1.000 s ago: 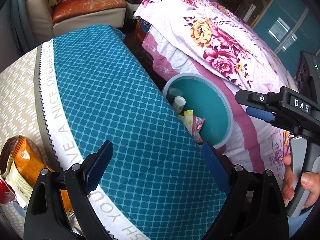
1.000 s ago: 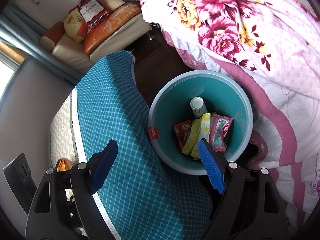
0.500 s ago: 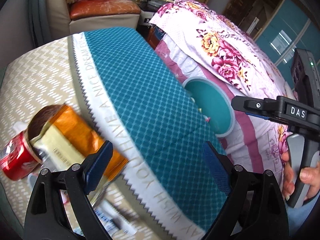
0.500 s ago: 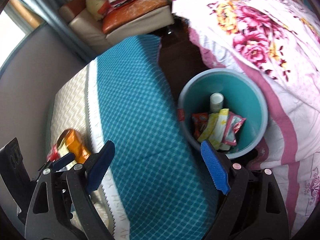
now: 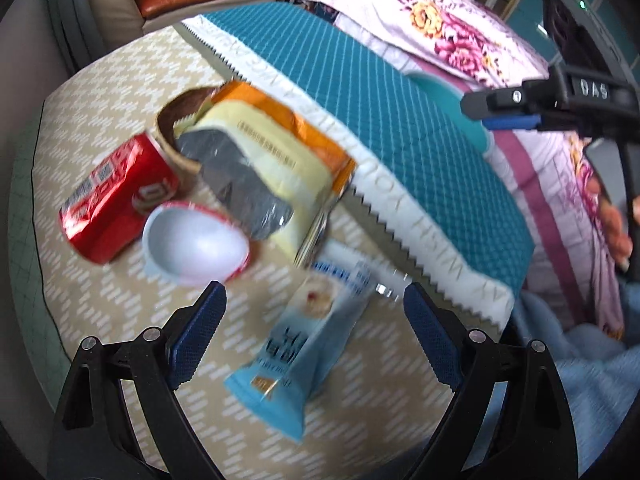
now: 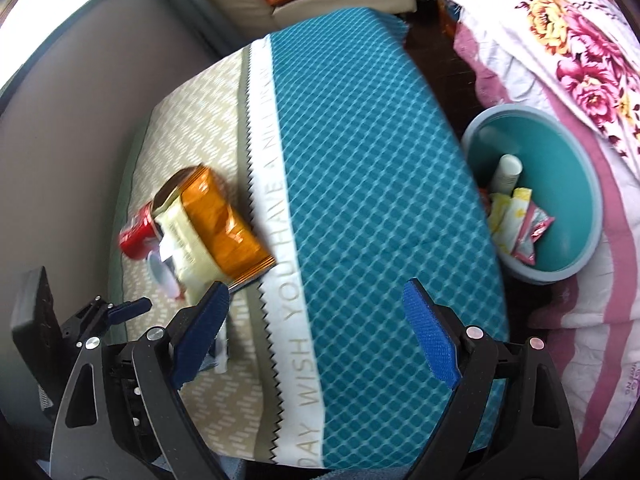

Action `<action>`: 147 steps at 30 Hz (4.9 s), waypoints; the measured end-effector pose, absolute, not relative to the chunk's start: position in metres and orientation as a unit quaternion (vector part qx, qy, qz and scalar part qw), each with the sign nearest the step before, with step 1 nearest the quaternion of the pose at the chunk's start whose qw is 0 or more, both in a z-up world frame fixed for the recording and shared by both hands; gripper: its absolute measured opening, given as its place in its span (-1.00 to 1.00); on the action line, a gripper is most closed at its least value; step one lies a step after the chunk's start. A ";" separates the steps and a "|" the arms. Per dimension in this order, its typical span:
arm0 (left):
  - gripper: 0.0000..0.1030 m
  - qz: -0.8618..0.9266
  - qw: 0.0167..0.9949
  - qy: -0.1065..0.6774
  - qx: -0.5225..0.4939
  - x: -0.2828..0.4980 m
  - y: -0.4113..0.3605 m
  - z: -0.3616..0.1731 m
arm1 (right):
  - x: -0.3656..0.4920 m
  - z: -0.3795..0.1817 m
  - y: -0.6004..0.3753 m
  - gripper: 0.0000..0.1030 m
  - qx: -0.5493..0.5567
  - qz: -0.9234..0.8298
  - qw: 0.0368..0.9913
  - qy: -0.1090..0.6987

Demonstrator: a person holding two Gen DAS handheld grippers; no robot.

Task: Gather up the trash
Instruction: 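Move both tools back to the bed and grasp the light-blue snack wrapper with the left tool, then grasp the orange chip bag with the right tool while the left tool lifts the blue wrapper, then carry both items over the teal bin and open the left tool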

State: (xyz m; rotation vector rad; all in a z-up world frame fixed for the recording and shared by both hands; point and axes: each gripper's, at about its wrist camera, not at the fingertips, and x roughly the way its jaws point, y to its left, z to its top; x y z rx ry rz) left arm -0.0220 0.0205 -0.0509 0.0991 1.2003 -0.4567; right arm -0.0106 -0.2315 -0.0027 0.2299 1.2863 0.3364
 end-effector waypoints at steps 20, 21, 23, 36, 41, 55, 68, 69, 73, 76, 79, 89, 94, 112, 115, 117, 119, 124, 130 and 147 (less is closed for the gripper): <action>-0.32 -0.205 0.795 0.567 0.069 -0.032 0.030 -0.090 | -0.018 -0.021 -0.206 0.64 0.096 0.175 0.760 0.619; -0.37 -0.205 0.794 0.571 0.049 -0.030 0.035 -0.089 | -0.017 -0.022 -0.205 0.64 0.095 0.176 0.760 0.619; -0.55 -0.197 0.799 0.567 0.039 -0.031 0.039 -0.086 | -0.014 -0.023 -0.203 0.64 0.092 0.181 0.760 0.618; -0.61 -0.159 0.837 0.521 -0.057 -0.053 0.099 -0.032 | 0.021 -0.029 -0.171 0.64 0.075 0.223 0.757 0.610; -0.61 -0.121 0.850 0.501 -0.106 -0.044 0.136 -0.016 | 0.041 -0.032 -0.150 0.64 0.085 0.247 0.749 0.609; -0.61 -0.085 0.852 0.495 -0.152 0.009 0.157 -0.022 | 0.069 -0.062 -0.099 0.64 0.043 0.266 0.743 0.613; -0.61 -0.080 0.856 0.488 -0.149 0.018 0.146 -0.013 | 0.049 -0.049 -0.106 0.08 0.046 0.307 0.744 0.591; -0.61 -0.080 0.857 0.487 -0.148 0.018 0.144 -0.011 | 0.044 -0.044 -0.116 0.09 0.053 0.307 0.746 0.589; -0.61 -0.088 0.862 0.480 -0.137 0.022 0.131 0.000 | 0.046 -0.029 -0.145 0.09 0.077 0.295 0.760 0.574; -0.61 -0.100 0.864 0.478 -0.123 0.027 0.115 0.007 | 0.045 -0.019 -0.162 0.09 0.089 0.281 0.771 0.565; -0.61 -0.114 0.866 0.476 -0.104 0.034 0.092 0.012 | 0.044 -0.010 -0.187 0.09 0.105 0.261 0.783 0.555; -0.61 -0.174 0.856 0.484 -0.041 0.072 -0.010 0.016 | 0.038 0.014 -0.278 0.09 0.155 0.181 0.822 0.517; -0.61 -0.201 0.846 0.494 -0.004 0.088 -0.069 0.008 | 0.032 0.016 -0.333 0.09 0.186 0.137 0.836 0.498; -0.60 -0.241 0.817 0.521 0.056 0.129 -0.224 -0.016 | 0.026 -0.006 -0.475 0.10 0.258 0.031 0.851 0.456; -0.60 -0.243 0.813 0.525 0.062 0.135 -0.240 -0.021 | 0.025 -0.013 -0.490 0.11 0.264 0.018 0.850 0.455; -0.60 -0.243 0.811 0.528 0.061 0.140 -0.248 -0.025 | 0.026 -0.016 -0.497 0.12 0.267 0.015 0.848 0.458; -0.60 -0.243 0.809 0.531 0.061 0.144 -0.255 -0.029 | 0.027 -0.020 -0.503 0.12 0.267 0.011 0.847 0.460; -0.60 -0.247 0.803 0.538 0.064 0.154 -0.272 -0.039 | 0.028 -0.025 -0.513 0.13 0.268 0.002 0.846 0.461; -0.59 -0.257 0.797 0.541 0.072 0.164 -0.290 -0.047 | 0.030 -0.027 -0.520 0.15 0.272 -0.007 0.846 0.459; 0.69 -0.236 0.809 0.534 0.069 0.174 -0.284 -0.054 | 0.041 -0.032 -0.519 0.17 0.268 -0.020 0.839 0.472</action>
